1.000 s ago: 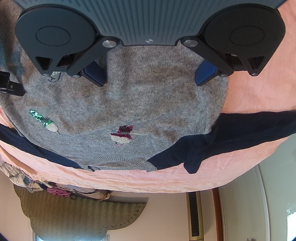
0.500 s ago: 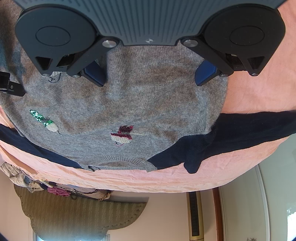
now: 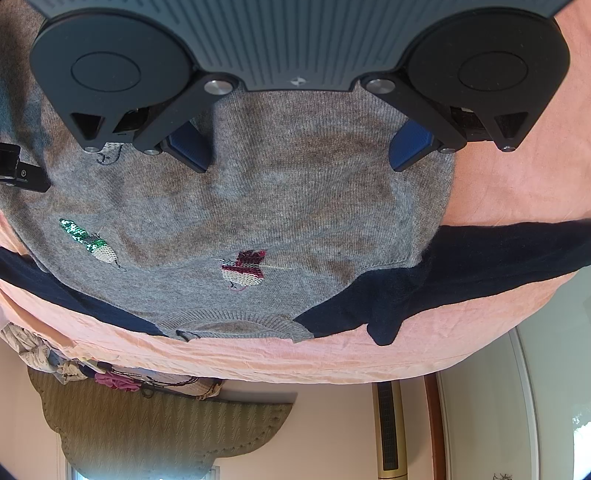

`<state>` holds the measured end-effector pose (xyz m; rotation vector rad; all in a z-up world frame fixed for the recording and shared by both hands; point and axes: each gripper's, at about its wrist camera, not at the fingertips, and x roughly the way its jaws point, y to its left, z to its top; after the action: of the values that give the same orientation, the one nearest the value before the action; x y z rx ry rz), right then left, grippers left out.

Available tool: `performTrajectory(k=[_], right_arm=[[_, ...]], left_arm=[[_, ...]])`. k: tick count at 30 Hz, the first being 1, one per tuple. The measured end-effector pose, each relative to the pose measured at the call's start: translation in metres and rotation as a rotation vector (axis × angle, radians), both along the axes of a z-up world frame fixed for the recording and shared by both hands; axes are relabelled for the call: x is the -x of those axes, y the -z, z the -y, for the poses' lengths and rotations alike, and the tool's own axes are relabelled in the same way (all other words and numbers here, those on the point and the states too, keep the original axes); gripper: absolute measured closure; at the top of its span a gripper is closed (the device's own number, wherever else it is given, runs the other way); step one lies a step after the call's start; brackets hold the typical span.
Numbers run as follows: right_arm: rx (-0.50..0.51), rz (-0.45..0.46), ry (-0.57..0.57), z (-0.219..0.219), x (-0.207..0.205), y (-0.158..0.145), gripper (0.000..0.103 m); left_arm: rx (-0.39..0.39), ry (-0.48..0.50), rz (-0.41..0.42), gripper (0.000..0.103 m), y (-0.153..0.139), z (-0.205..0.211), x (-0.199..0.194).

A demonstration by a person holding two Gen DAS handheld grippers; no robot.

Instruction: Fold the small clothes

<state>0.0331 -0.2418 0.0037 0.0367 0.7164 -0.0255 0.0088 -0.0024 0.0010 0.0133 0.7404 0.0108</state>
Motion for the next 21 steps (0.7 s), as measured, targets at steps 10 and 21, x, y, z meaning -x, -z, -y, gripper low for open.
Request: performTrajectory(k=[10,21], right_arm=[[0.000,0.000,0.000,0.0001,0.0000,-0.0001,0.000],[-0.016,0.001,-0.013,0.0031,0.0015,-0.0030,0.000]], left_arm=[[0.000,0.000,0.000,0.000,0.0001,0.0000,0.0000],[0.000,0.000,0.000,0.000,0.0001,0.0000,0.0001]])
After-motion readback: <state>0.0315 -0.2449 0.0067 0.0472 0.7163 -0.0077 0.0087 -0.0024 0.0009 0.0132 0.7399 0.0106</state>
